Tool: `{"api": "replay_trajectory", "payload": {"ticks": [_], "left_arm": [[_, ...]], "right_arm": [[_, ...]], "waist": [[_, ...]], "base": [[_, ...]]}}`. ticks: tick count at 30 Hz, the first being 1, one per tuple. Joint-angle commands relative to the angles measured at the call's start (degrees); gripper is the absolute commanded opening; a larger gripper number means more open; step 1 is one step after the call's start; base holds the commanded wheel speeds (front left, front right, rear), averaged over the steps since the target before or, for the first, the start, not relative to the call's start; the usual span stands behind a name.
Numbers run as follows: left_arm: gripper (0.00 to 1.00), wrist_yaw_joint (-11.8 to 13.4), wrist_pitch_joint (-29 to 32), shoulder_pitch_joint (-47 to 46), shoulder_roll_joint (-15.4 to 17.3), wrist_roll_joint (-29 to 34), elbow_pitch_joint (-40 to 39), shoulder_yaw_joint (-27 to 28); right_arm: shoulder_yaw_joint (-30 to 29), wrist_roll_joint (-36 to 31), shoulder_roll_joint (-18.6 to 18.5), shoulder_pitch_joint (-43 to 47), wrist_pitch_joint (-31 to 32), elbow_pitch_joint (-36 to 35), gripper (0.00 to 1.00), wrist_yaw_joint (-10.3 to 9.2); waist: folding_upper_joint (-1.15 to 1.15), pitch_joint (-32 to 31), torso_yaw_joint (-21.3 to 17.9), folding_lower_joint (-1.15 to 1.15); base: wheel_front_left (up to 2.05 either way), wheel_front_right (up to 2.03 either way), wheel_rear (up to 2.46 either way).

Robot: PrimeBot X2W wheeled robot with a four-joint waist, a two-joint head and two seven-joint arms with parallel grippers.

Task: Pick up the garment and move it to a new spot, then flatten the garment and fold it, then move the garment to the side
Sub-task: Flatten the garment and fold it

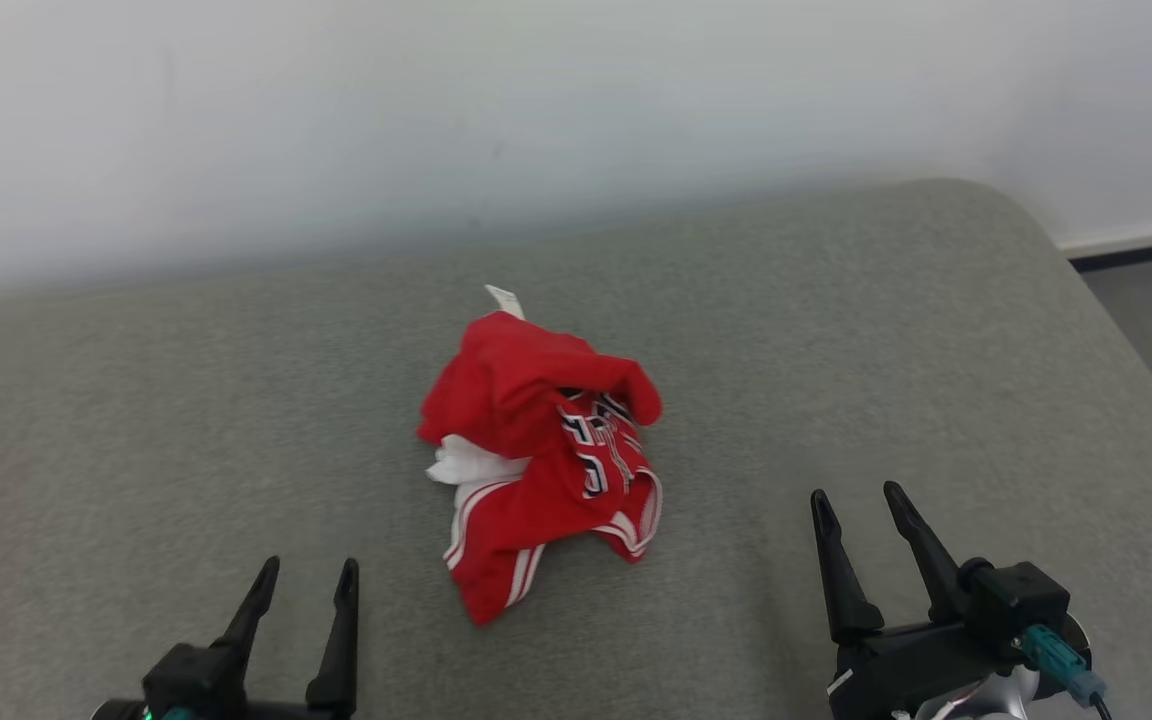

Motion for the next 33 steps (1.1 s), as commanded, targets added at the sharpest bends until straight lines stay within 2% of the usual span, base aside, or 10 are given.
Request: {"api": "replay_trajectory", "payload": {"ticks": [1,12,17,22,23,25,33], "left_arm": [[1.00,-0.3,0.5,-1.6,0.2,-0.3,0.8,-0.4],[1.00,-1.3,6.5,-15.4,3.1,1.2,12.6,-7.8],[1.00,2.0,8.6,-18.8,3.1,1.8,17.6,-7.0],[1.00,2.7,10.2,-21.3,3.1,1.3,20.9,-6.8],[0.88,2.8,10.6,-21.8,3.1,1.1,21.3,-6.7],[0.00,2.9,10.0,-22.9,2.9,0.6,21.5,-6.4],[0.00,3.4,7.3,-25.1,2.3,0.0,19.4,-6.2]], "right_arm": [[0.2,0.5,0.0,-0.3,0.1,-0.2,1.00,0.20],[0.7,0.7,0.0,-1.6,-0.7,-0.2,1.00,0.20],[1.3,1.3,0.0,-2.1,-1.1,0.3,1.00,0.20],[1.5,1.6,0.0,-2.2,-1.3,0.9,1.00,0.20],[1.6,1.6,0.0,-2.2,-1.4,1.0,1.00,0.20],[1.7,1.7,0.0,-2.3,-1.5,1.2,1.00,0.20],[1.7,1.6,0.0,-2.2,-1.6,1.8,1.00,0.20]], "waist": [[0.00,2.4,-4.5,-0.01],[0.00,6.5,-11.9,-0.01],[0.00,6.9,-13.9,-0.01],[0.00,6.9,-14.7,-0.01],[0.00,6.9,-14.7,-0.01],[0.00,6.8,-14.8,-0.01],[0.00,5.8,-14.4,-0.01]], "base": [[0.00,0.00,0.00],[0.00,0.00,0.00],[0.00,0.00,0.00],[0.00,0.00,0.00],[0.00,0.00,0.00],[0.00,0.00,0.00],[0.00,0.00,0.00]]}}
